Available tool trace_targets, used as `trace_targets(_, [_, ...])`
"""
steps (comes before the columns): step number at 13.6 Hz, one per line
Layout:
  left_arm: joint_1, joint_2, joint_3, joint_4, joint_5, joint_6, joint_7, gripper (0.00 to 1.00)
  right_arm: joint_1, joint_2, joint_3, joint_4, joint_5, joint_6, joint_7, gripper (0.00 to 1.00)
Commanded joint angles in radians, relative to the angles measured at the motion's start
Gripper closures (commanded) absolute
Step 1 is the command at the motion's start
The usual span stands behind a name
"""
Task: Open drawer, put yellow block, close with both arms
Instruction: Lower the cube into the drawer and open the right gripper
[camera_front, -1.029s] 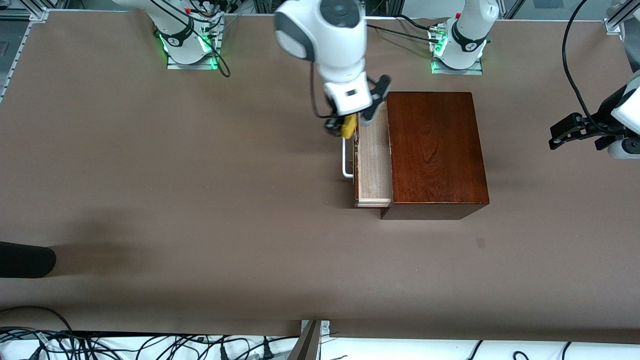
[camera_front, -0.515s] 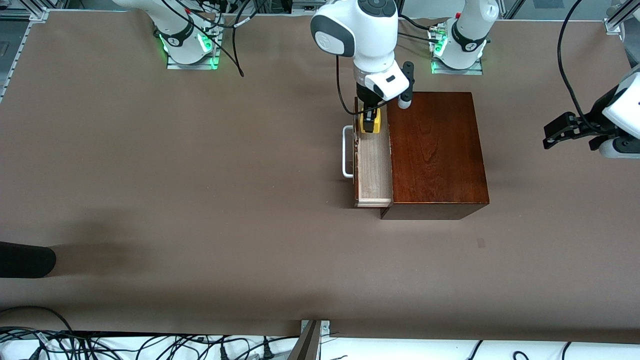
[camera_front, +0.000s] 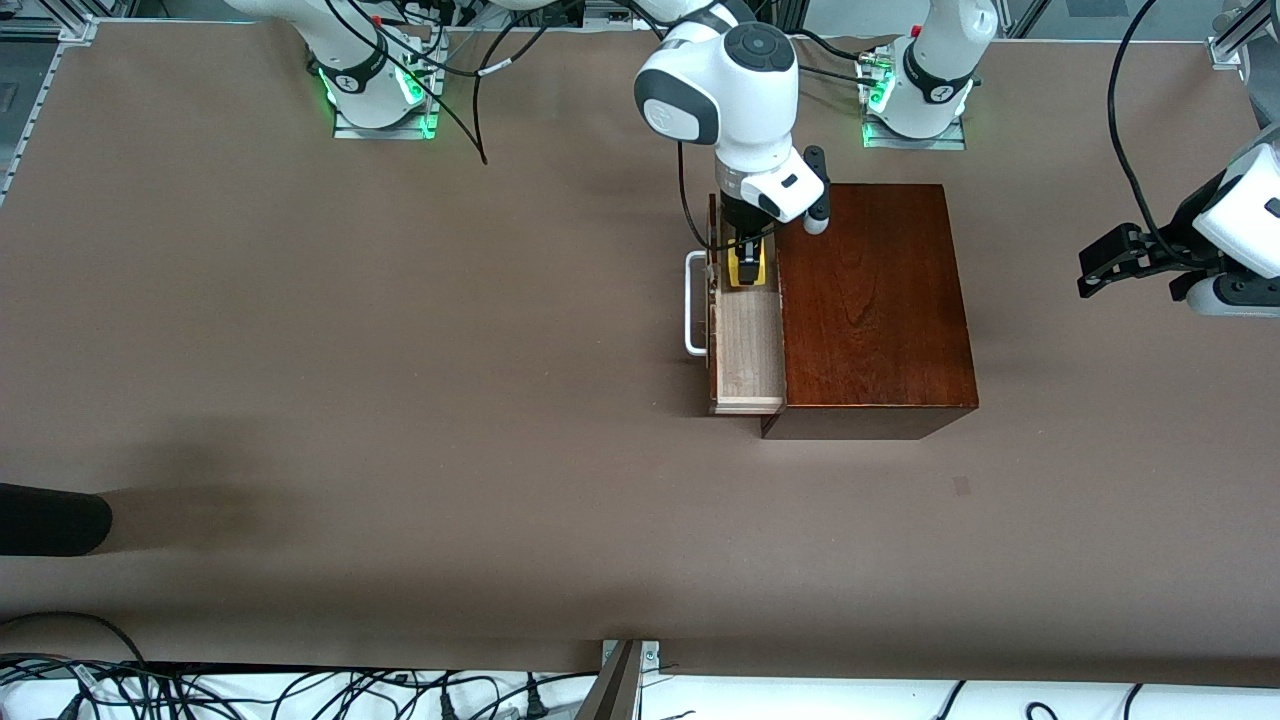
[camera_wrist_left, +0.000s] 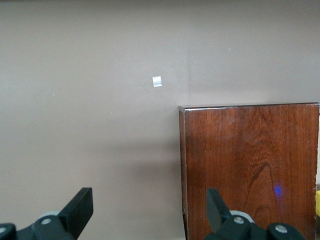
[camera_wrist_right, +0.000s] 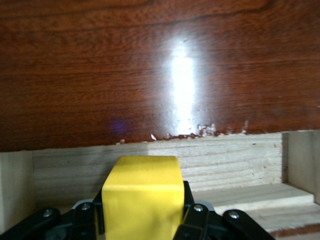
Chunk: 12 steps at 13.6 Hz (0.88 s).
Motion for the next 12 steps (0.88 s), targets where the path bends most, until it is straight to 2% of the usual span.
trace_targets(1, [0.001, -0.017, -0.001, -0.007, -0.021, -0.006, -0.004, 0.00, 0.011, 0.041, -0.014, 0.039, -0.013, 0.005, -0.041, 1.00])
trace_targets(8, [-0.001, -0.017, -0.001, -0.006, -0.020, -0.005, -0.004, 0.00, 0.009, 0.078, -0.015, 0.039, -0.028, 0.008, -0.045, 1.00])
trace_targets(9, [0.001, -0.017, -0.001, -0.006, -0.020, -0.006, -0.004, 0.00, 0.009, 0.078, -0.015, 0.039, -0.028, 0.008, -0.045, 0.94])
trace_targets(10, [0.001, -0.017, -0.001, -0.006, -0.020, -0.006, -0.004, 0.00, 0.006, 0.075, -0.015, 0.039, -0.028, 0.008, -0.045, 0.03])
trace_targets(12, [-0.001, -0.017, -0.003, -0.006, -0.021, -0.006, -0.004, 0.00, 0.003, 0.068, -0.020, 0.040, -0.025, -0.003, -0.041, 0.00])
